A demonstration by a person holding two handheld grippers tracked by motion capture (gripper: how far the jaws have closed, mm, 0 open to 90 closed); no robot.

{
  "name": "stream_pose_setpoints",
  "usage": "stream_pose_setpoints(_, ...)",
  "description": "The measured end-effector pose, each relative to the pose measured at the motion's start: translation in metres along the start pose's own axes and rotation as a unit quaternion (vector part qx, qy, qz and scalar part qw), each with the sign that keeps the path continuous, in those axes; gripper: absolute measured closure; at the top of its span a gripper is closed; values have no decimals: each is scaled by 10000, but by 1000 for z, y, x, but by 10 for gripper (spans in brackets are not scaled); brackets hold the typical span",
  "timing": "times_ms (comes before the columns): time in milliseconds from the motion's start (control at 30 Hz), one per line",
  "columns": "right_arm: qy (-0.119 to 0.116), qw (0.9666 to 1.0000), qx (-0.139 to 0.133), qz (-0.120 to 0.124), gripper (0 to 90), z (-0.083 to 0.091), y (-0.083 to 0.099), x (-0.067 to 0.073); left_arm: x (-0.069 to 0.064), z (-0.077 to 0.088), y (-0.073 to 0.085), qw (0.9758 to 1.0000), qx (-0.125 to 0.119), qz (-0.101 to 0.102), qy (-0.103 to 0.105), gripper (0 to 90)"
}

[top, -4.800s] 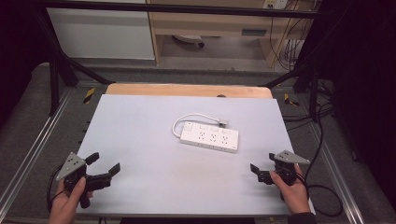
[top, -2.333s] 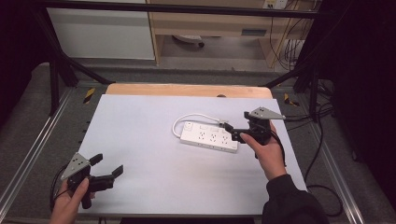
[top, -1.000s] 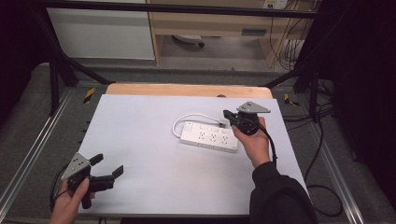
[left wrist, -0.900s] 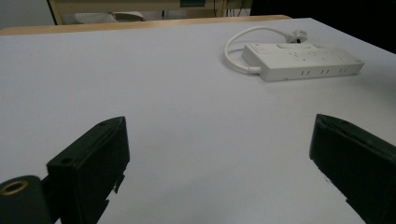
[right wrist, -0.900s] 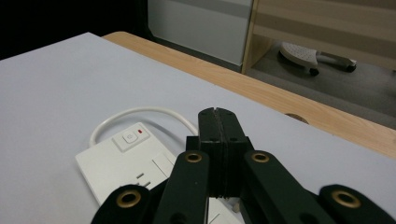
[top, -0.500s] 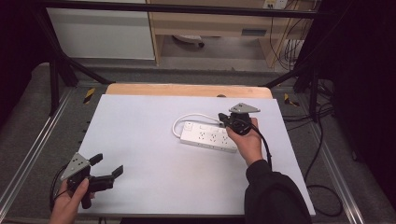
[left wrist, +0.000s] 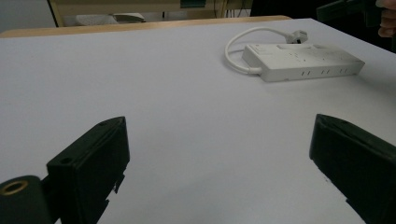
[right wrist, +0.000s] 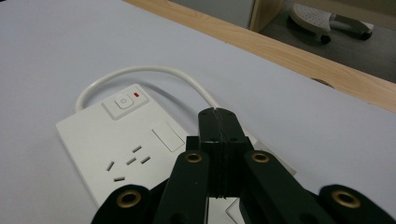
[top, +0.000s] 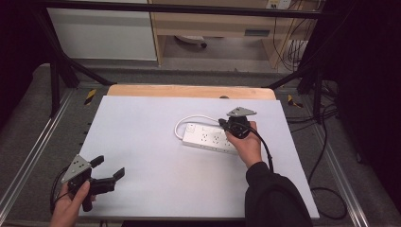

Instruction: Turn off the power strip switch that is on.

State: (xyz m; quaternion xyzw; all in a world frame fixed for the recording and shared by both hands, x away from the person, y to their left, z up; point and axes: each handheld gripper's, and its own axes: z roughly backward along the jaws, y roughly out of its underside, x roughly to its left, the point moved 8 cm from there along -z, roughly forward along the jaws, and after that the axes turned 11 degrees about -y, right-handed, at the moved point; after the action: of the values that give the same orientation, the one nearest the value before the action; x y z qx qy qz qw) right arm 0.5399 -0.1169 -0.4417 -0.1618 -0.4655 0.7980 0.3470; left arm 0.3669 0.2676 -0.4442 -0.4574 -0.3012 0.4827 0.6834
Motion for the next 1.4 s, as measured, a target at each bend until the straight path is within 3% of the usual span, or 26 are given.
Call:
stream_pose_setpoints(733, 94, 9993, 366, -83, 900, -18, 20, -6, 0, 0, 0, 10000, 4, -27, 16, 48)
stream_pose_setpoints(1400, 119, 9987, 471, -143, 900, -22, 32, -10, -1, 0, 0, 10000, 10, -40, 21, 48)
